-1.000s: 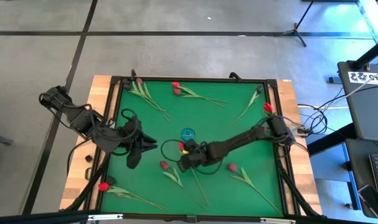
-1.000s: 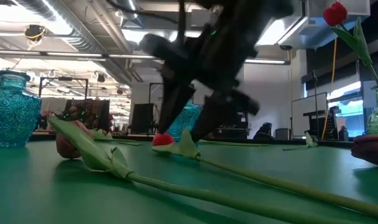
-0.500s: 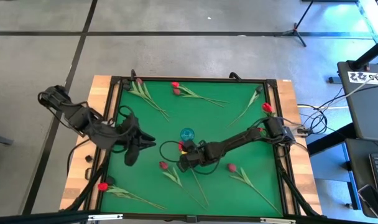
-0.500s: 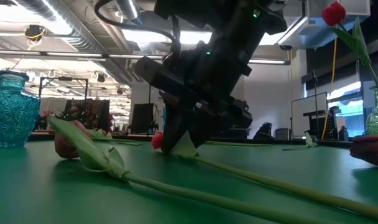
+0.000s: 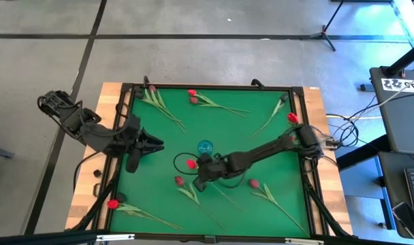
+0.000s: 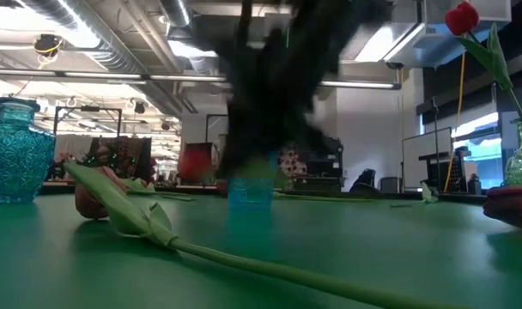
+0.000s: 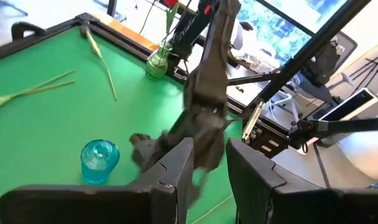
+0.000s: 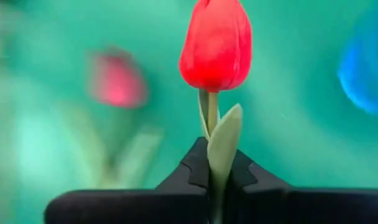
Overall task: Sort flowers into vase by color
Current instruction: Put the pink flower into the green flower vase
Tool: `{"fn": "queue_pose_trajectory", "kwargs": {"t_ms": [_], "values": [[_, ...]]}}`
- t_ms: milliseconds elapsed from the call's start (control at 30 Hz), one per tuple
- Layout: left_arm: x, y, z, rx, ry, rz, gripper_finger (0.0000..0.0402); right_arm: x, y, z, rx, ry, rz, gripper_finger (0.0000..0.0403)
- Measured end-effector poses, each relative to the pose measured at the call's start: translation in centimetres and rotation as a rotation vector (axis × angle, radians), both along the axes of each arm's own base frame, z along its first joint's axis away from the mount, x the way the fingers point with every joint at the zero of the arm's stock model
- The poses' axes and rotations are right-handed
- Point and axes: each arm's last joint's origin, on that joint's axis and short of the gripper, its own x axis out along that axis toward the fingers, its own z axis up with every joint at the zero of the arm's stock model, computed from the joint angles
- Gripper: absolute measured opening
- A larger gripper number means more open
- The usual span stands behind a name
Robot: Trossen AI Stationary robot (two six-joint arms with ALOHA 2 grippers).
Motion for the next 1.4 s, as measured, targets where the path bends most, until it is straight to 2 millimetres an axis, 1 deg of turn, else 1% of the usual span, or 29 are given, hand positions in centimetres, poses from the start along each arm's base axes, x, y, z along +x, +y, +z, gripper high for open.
{"fn": "queue_pose_trajectory", "kwargs": {"t_ms": [100, 167, 267, 367, 500, 600, 667, 767, 833, 900, 1133, 1267, 1400], "values": [[0.0, 0.0, 0.0, 0.052, 0.005, -0.015, 0.0094, -0.8, 0.5, 5.2, 0.024, -0.170, 0.049, 0.0008], [0.1, 0.1, 0.0, 0.085, 0.005, -0.022, 0.0094, -2.0, 0.8, 8.6, 0.005, -0.271, 0.066, 0.0007], [0.2, 0.4, 0.1, 0.107, 0.003, -0.014, 0.0094, -4.7, 1.1, 13.8, -0.100, -0.414, 0.059, 0.0004], [0.4, 0.5, 0.3, 0.093, -0.026, -0.003, 0.0094, -7.9, 0.9, 18.4, -0.226, -0.528, 0.054, 0.0004], [0.8, 0.5, 1.0, 0.102, -0.091, -0.021, 0.0094, -12.1, 0.3, 23.2, -0.356, -0.646, 0.100, 0.0003], [1.6, 0.4, 1.7, 0.107, -0.157, -0.095, 0.0094, -15.6, -0.1, 26.2, -0.432, -0.728, 0.172, 0.0003], [2.7, 0.1, 2.0, 0.120, -0.210, -0.146, 0.0094, -17.9, -0.5, 27.9, -0.461, -0.786, 0.238, 0.0002], [5.0, -0.4, 2.0, 0.169, -0.270, -0.224, 0.0094, -21.5, -1.3, 30.2, -0.477, -0.885, 0.318, 0.0002], [6.8, -0.6, 1.7, 0.192, -0.307, -0.259, 0.0094, -24.1, -2.0, 31.5, -0.484, -0.940, 0.354, 0.0002], [8.3, -0.6, 1.4, 0.197, -0.331, -0.280, 0.0094, -26.5, -2.9, 32.3, -0.492, -0.970, 0.384, 0.0002], [12.4, -0.6, 0.4, 0.251, -0.429, -0.305, 0.0094, -33.9, -6.4, 32.8, -0.431, -1.005, 0.539, 0.0001], [14.2, -0.6, -0.6, 0.273, -0.444, -0.310, 0.0094, -37.1, -8.7, 32.0, -0.448, -1.034, 0.594, 0.0001], [15.3, -0.6, -0.9, 0.265, -0.496, -0.332, 0.0094, -39.9, -11.2, 29.9, -0.452, -1.094, 0.599, 0.0000]]}}
